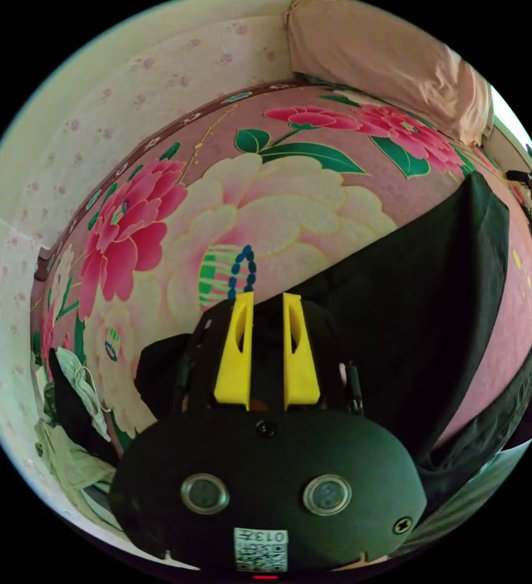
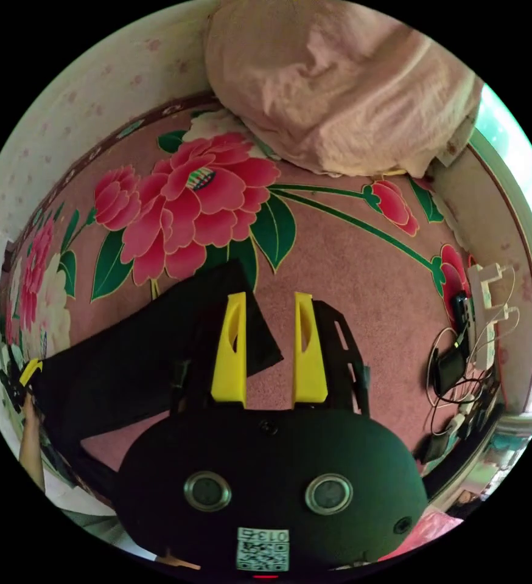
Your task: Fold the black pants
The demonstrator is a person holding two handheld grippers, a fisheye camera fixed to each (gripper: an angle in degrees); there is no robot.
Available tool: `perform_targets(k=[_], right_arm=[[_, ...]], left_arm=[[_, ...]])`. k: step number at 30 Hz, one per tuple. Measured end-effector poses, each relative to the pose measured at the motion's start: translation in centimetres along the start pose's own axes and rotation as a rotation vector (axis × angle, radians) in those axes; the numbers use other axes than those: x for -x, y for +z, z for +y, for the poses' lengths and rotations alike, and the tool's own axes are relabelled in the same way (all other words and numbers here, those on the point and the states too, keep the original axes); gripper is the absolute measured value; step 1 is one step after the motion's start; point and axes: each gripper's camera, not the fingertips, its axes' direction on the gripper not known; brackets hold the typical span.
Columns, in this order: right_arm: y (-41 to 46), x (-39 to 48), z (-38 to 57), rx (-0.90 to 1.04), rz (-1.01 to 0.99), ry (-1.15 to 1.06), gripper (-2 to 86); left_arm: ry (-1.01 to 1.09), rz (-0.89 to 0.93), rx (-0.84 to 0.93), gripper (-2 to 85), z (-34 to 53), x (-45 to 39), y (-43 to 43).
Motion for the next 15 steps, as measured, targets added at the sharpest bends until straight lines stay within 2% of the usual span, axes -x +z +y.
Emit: perform_targets(k=[2,7,10,11,12,15], right_arm=[[-0.1,-1.3,1.2,-0.037,-0.004,0.032,12.2],[2.4,-2.4,4.3,0.021,-0.052,0.046,11.9],[5.9,-1.5,5.8,0.148,-0.014,0.01,6.7],[5.1,-1.0,6.4,0.092,0.01,-0.019,4.9],[4.5,-0.6,6.3,0.144,0.02,-0.049,4.3],[1.1,-1.2,7.1,0.131,0.113,-0.094,3.8]], left_arm=[[-0.016,-0.003,0.0,10.6,0.7,0.5,-0.3],[-0.016,-0.039,0.005,11.0,3.7,-0.5,-1.5],[-0.001,-0.068,0.058,10.0,5.1,-1.4,-0.5],[0.022,-0.078,0.112,9.3,5.4,-1.6,0.5],[0.033,-0.079,0.141,8.6,5.6,-1.5,1.3],[-0.058,-0.062,0.107,8.1,5.6,0.1,0.6]])
